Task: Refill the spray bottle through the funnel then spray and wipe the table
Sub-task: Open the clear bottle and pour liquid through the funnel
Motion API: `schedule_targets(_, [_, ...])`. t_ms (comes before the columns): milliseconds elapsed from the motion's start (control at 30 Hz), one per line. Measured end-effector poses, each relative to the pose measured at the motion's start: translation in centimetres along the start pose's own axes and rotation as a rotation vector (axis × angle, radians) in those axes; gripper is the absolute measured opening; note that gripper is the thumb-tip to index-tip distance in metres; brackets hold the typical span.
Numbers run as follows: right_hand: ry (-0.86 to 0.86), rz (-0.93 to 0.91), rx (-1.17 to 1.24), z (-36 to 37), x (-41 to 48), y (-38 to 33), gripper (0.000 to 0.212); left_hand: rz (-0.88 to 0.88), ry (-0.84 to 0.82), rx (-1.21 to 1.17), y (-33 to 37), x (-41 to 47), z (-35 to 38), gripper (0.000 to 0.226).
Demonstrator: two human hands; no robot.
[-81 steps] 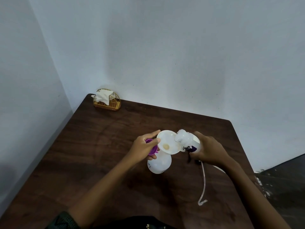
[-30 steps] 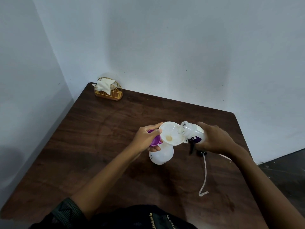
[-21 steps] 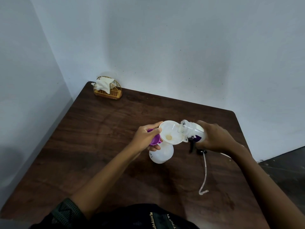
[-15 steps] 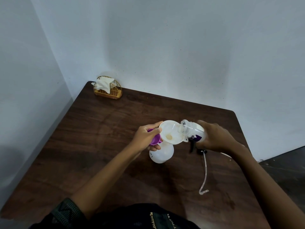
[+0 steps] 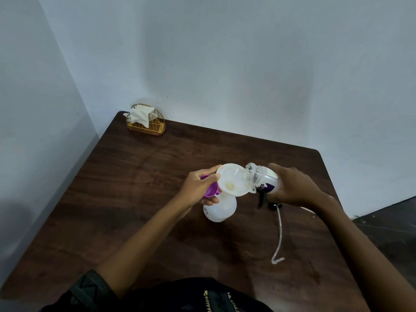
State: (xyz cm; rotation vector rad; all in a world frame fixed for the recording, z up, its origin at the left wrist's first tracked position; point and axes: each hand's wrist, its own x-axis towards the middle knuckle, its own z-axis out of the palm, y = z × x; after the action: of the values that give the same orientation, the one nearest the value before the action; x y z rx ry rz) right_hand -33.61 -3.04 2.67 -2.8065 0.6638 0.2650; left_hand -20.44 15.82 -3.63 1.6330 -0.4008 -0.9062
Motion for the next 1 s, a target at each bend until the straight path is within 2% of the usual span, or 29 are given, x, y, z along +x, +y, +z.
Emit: schedule_targets(1000, [-0.011,-0.004,-0.015,-0.01,0.25,0.15,0.037,-0.025,-0.004,-0.025,-0.01,-0.02,-0.04,0.040])
